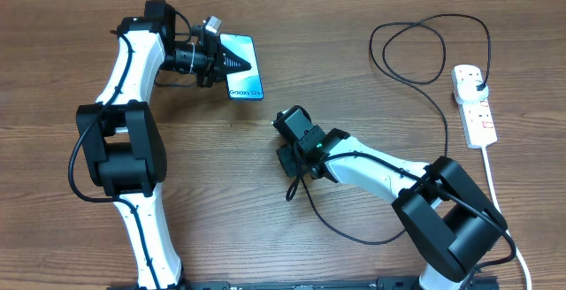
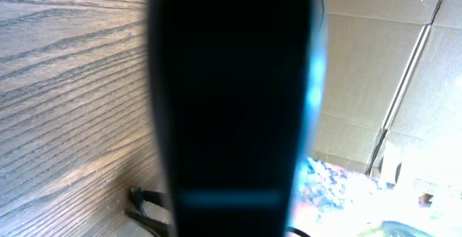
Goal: Plug charger to phone and switch on socket
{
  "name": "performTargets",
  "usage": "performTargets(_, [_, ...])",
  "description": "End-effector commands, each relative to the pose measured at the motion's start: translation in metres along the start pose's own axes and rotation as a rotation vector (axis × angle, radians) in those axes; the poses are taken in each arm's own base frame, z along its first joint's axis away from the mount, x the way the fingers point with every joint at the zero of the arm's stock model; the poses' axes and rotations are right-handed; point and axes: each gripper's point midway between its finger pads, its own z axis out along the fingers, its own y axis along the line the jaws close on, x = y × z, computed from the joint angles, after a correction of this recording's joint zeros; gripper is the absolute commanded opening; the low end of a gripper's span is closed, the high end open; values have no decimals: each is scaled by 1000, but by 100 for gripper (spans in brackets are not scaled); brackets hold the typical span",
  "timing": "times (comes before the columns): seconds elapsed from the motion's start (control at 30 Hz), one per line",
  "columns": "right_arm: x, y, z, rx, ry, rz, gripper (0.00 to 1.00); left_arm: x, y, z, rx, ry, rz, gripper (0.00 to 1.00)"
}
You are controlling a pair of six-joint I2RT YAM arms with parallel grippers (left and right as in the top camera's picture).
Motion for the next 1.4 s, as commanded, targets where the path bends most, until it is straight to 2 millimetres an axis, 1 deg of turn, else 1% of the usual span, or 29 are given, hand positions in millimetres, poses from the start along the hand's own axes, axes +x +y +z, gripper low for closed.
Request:
performTargets(0.0, [5,-6,4,23,5,10,5,-1,-17,-3,30,-6,24,4])
performTargets(0.1, [13,-8,4,32,38,9,4,-1,-17,-3,30,-6,24,4])
performTargets(0.13, [20,-1,3,-9,71,10,4,-1,-18,-3,33,-6,35,4])
performTargets(0.17, [21,6,2,-52,82,11,4,-1,-18,-3,33,-6,41,4])
performTargets(0.2, [17,10,0,-72,77,12,4,-2,-17,-5,35,-10,38,4])
performTargets(0.23, [14,6,-2,-51,77,31,3,-4,-18,-7,44,-17,51,4])
performTargets(0.27, [12,-1,-6,-27,90,78,3,-5,-26,-9,92,-21,129,4])
performTargets(0.3, [8,-1,-15,-58,102,95,3,-3,-37,-12,157,-20,205,4])
performTargets(0.33, [5,1,-21,-81,102,94,4,-2,-41,-14,186,-21,234,4])
performTargets(0.4, [-5,8,-42,-168,92,97,4,0,-55,-20,278,-27,304,5])
performTargets(0.43, [-17,20,-69,-305,64,122,4,3,-70,-31,384,-43,359,4])
performTargets(0.47, [-22,27,-83,-383,48,132,4,5,-73,-35,411,-52,371,4])
performTargets(0.53, [-34,41,-121,-584,9,148,4,14,-71,-42,409,-71,377,4])
performTargets(0.57, [-36,45,-133,-648,4,151,4,23,-70,-47,408,-83,368,5])
performTargets(0.6, [-36,47,-137,-679,6,152,4,30,-70,-50,407,-91,373,4])
performTargets(0.63, [-35,54,-145,-740,15,145,4,37,-71,-55,405,-107,394,4])
performTargets(0.67, [-34,59,-150,-782,20,130,4,39,-71,-56,405,-107,378,4])
performTargets(0.7, [-31,70,-161,-873,19,81,4,41,-72,-56,405,-104,365,4])
performTargets(0.73, [-29,86,-178,-993,11,13,4,43,-75,-56,405,-101,374,5])
performTargets(0.77, [-30,91,-184,-1035,3,-5,4,44,-76,-54,406,-96,382,5])
performTargets(0.8, [-34,97,-195,-1102,-21,-29,4,46,-78,-50,406,-91,408,4])
performTargets(0.9, [-51,99,-201,-1123,-63,-1,4,53,-84,-34,412,-51,423,5])
performTargets(0.97, [-63,99,-202,-1118,-75,54,4,62,-91,-18,417,10,349,4])
performTargets(1.07, [-70,91,-189,-1031,-76,138,4,66,-94,-11,415,53,242,4])
performTargets(1.13, [-75,91,-194,-1055,-91,140,4,67,-95,-10,413,68,183,4])
performTargets(1.23, [-71,82,-200,-1054,-83,153,4,70,-111,-31,414,26,235,4])
performTargets(1.3, [-64,78,-207,-1040,-89,124,4,78,-132,-57,413,-28,300,4])
performTargets(1.33, [-59,76,-214,-1034,-96,106,4,83,-143,-72,410,-60,337,4])
performTargets(1.37, [-54,76,-226,-1030,-108,82,4,89,-153,-87,405,-94,370,4])
